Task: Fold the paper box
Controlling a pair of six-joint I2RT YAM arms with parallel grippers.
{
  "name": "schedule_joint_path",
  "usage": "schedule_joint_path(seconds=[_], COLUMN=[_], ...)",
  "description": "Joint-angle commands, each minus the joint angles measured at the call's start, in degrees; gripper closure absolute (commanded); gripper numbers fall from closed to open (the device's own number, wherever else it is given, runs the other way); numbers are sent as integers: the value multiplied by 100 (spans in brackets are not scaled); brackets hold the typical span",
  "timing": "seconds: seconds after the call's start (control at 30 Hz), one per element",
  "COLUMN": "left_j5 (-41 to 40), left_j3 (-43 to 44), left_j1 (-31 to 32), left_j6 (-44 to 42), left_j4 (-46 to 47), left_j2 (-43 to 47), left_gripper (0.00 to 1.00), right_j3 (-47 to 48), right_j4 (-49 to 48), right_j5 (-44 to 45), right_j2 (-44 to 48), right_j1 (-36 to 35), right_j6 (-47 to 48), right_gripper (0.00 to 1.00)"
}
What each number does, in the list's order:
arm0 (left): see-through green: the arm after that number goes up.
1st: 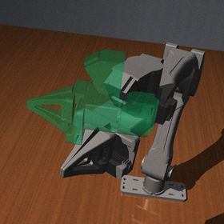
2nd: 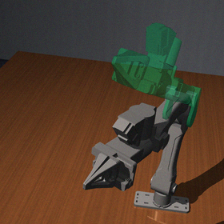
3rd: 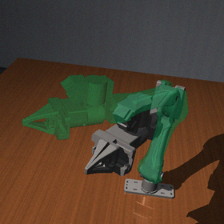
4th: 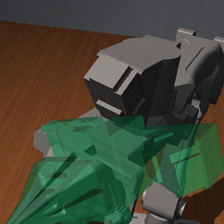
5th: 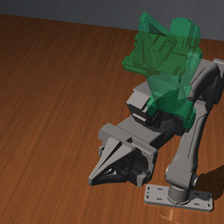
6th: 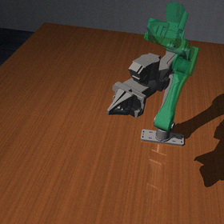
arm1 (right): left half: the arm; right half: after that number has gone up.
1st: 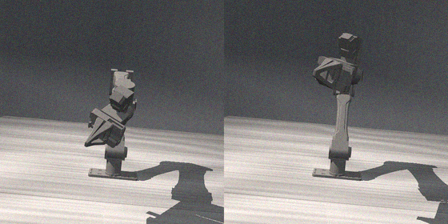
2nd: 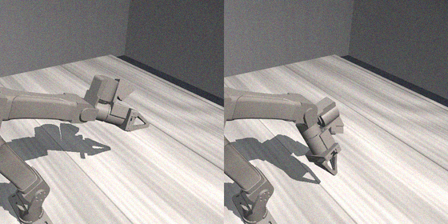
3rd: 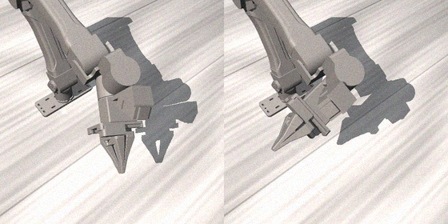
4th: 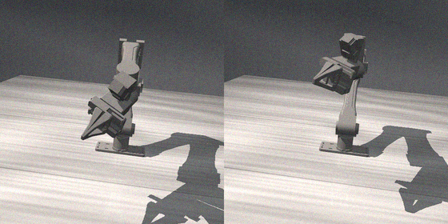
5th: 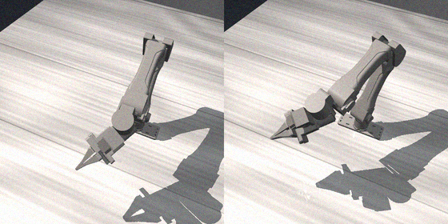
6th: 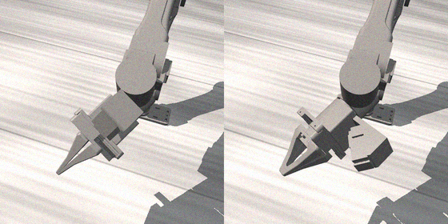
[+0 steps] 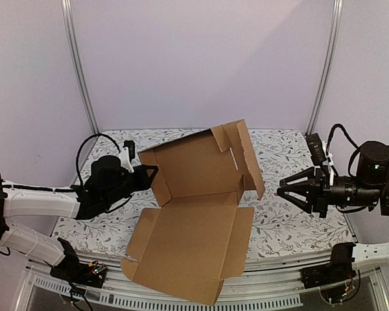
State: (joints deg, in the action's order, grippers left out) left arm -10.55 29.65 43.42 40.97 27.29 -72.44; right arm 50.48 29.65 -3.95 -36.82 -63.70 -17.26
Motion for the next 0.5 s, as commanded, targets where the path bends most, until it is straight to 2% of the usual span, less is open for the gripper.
schedule_joint_path(seconds=[0.0, 0.13, 0.27, 0.47], left_j5=[-26, 43, 271, 563], left_j3=[-90, -99, -126, -224], left_j1=[-9, -9, -9, -16], left_j6=[-214, -419, -597, -795], left_j4=[29, 20, 147, 317], left_j2=[228, 330, 424, 527], left_gripper=[100, 100, 100, 100], right_j3=[537, 955, 1285, 1393], right_j4=[778, 812, 808, 584], right_j5=[904, 1301, 1220, -384], right_j2=[-119, -473, -977, -1618], right_j1=[-27, -13, 105, 741], right_j6=[565, 855, 1202, 1594], right_gripper=[66, 61, 54, 43])
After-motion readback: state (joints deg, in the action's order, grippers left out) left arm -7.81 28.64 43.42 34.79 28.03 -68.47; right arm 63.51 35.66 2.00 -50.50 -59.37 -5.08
